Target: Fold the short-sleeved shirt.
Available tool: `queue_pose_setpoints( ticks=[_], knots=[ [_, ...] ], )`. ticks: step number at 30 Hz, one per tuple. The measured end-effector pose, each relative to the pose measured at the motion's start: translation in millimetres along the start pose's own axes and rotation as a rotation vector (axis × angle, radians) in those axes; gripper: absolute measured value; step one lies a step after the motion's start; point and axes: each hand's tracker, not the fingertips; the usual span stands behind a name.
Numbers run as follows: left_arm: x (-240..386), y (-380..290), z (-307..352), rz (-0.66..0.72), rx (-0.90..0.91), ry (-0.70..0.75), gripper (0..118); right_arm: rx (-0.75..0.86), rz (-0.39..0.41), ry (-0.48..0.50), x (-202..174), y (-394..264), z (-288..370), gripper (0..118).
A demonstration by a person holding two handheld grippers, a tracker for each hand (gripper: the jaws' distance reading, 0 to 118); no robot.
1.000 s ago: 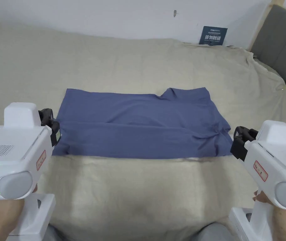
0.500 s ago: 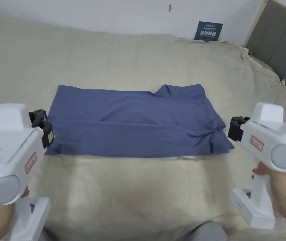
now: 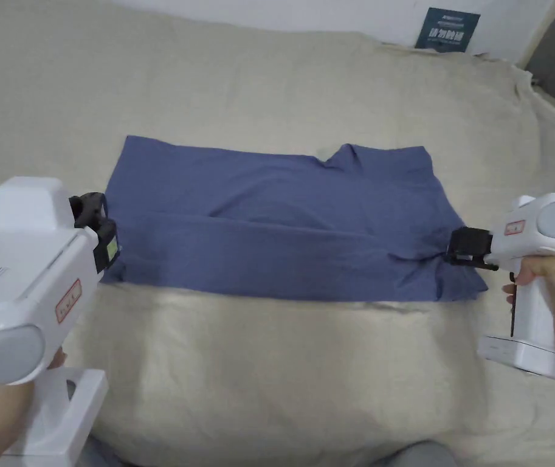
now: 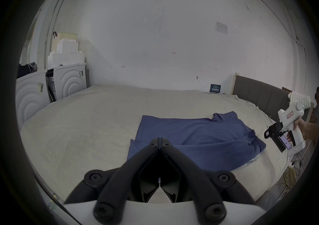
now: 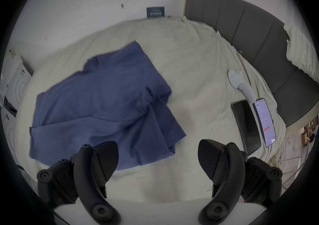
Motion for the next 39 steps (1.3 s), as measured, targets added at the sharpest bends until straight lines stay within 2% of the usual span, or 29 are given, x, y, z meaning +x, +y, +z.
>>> queue_pose_setpoints(
  ticks=[8,10,11,12,13,14,16,18,20,22,24,25,26,30,35,38,39],
  knots=[
    [10,-1,-22,-0.007,-0.024,-0.007,0,-0.104,-0.039,-0.01,9,-6,-47,94],
    [13,-2,-26,-0.01,-0.036,-0.008,0,-0.112,-0.043,-0.002,9,-9,-53,75],
    [12,-4,-28,-0.011,-0.042,-0.008,0,-0.121,-0.043,0.008,8,-10,-56,58],
    [12,-5,-31,-0.01,-0.047,-0.009,0,-0.141,-0.039,0.021,8,-11,-59,34],
    [12,-6,-33,-0.006,-0.056,-0.008,0,-0.16,-0.043,0.048,7,-13,-61,21],
    [12,-7,-35,0.002,-0.064,-0.004,0,-0.152,-0.055,0.069,6,-14,-62,16],
    [10,-8,-39,0.004,-0.097,-0.013,0,-0.145,-0.054,0.059,0,-13,-61,14],
    [8,-6,-48,0.001,-0.175,0.001,1,-0.147,0.007,0.036,-6,-12,-60,13],
    [1,-3,-55,0.024,-0.197,-0.016,15,-0.149,0.008,0.034,-7,-10,-58,13],
    [-9,5,-66,0.081,-0.261,-0.046,61,-0.147,-0.003,0.036,-4,-9,-56,13],
    [-24,15,-82,0.149,-0.358,-0.026,102,-0.145,-0.006,0.039,-3,-9,-54,13],
    [-29,19,-88,0.159,-0.393,-0.009,111,-0.146,-0.002,0.039,-4,-9,-54,13],
    [-35,22,-95,0.151,-0.41,0.011,116,-0.144,0.001,0.038,-3,-10,-54,13],
    [-69,25,-135,0.094,-0.484,0.075,116,-0.141,0.009,0.033,-4,-10,-53,13],
    [-80,16,-164,0.138,-0.696,0.089,116,-0.146,0.009,0.029,-4,-10,-56,13],
    [-81,0,-183,0.074,-0.819,0.096,114,-0.148,0.013,0.025,-6,-11,-57,13],
    [-81,-6,-188,0.067,-0.835,0.095,109,-0.149,0.019,0.025,-6,-11,-57,13]
  ],
)
